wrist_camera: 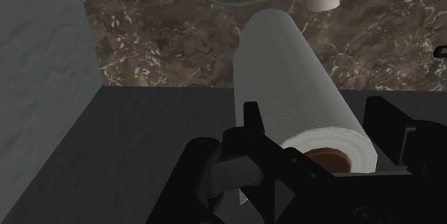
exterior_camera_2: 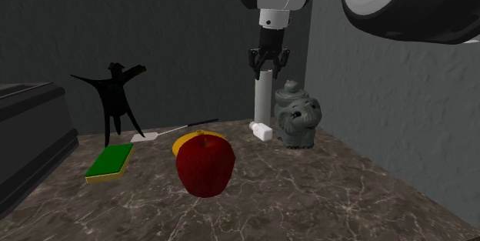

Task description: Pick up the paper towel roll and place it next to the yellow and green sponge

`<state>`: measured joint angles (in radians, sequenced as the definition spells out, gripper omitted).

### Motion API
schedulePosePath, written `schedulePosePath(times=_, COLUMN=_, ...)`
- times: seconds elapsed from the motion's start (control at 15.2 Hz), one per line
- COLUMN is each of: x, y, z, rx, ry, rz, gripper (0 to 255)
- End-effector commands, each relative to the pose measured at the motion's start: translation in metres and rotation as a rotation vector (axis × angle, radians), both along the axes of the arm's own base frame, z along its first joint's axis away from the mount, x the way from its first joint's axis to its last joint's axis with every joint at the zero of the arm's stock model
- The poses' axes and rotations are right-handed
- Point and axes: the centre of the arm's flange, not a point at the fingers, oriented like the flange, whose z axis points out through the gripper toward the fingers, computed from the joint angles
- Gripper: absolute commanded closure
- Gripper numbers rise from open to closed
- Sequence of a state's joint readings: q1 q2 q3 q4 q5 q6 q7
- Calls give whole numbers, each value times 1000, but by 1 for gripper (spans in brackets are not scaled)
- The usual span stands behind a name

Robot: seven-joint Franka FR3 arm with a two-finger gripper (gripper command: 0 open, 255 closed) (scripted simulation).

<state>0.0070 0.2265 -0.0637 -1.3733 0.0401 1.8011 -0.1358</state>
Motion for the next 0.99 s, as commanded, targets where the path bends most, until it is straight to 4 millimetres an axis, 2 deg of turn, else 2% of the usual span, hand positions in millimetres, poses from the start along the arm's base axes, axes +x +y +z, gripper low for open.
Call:
schedulePosePath(times=0.0, x=0, y=0, z=0, rx=0, ry=0, rz=0, gripper=255)
schedulePosePath(times=0.26, x=0, y=0, z=0, rx=0, ry=0, rz=0, gripper=255)
schedulePosePath(times=0.92, x=0, y=0, z=52, rx=0, ry=0, rz=0, gripper=255)
